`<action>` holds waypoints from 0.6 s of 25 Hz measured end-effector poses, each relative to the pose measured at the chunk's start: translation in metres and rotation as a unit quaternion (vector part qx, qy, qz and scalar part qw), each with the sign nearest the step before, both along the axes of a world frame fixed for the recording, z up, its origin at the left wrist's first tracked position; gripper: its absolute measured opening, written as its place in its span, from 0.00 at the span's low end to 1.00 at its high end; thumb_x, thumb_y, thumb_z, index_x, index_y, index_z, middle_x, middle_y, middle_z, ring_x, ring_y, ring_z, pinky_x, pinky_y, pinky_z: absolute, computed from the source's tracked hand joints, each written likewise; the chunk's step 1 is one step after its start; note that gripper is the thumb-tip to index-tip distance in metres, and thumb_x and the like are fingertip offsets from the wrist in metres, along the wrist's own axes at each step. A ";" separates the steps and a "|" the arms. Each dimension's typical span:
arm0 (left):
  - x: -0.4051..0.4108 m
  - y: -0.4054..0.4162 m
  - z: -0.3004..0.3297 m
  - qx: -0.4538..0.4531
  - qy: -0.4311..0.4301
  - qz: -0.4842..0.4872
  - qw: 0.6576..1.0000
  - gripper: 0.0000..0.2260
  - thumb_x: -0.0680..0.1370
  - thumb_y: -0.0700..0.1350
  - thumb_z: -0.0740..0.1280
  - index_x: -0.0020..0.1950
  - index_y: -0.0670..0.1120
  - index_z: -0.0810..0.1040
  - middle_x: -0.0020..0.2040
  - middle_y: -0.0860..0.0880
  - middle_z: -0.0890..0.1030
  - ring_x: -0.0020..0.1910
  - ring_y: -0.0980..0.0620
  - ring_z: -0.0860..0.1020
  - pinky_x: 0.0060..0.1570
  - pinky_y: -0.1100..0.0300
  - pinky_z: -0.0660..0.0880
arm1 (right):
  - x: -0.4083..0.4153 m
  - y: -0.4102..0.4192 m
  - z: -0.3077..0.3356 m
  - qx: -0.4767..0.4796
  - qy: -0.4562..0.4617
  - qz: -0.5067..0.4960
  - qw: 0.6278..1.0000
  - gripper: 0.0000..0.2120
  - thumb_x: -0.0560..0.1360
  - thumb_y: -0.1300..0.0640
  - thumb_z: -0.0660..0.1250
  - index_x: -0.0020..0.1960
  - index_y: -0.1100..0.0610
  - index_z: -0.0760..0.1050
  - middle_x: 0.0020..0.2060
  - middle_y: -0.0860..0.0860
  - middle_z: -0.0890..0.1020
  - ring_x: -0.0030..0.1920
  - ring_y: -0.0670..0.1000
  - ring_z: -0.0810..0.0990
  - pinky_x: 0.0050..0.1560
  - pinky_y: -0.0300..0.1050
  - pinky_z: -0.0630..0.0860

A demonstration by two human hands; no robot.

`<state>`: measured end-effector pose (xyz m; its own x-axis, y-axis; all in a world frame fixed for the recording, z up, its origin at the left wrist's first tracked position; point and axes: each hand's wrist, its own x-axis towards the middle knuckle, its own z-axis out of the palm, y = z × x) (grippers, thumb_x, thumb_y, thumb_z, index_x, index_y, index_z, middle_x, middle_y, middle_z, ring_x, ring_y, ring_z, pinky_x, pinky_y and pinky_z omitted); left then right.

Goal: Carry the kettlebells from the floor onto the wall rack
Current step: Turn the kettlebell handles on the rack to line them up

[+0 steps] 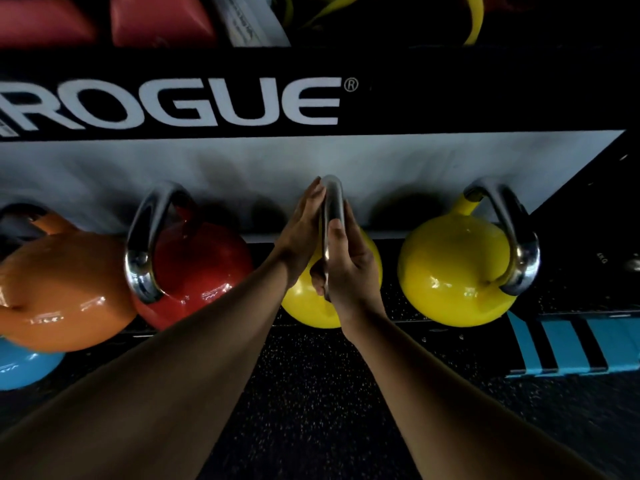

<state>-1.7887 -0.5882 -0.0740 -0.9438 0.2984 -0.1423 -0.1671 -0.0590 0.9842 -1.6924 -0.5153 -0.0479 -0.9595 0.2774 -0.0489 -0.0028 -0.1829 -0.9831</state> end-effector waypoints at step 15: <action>0.001 0.002 0.007 -0.008 -0.001 -0.002 1.000 0.24 0.80 0.63 0.55 0.76 0.59 0.63 0.76 0.53 0.67 0.71 0.57 0.67 0.69 0.57 0.66 | 0.000 0.004 -0.005 0.069 0.003 0.023 0.997 0.22 0.82 0.43 0.55 0.75 0.38 0.60 0.26 0.52 0.77 0.20 0.46 0.69 0.22 0.38 0.66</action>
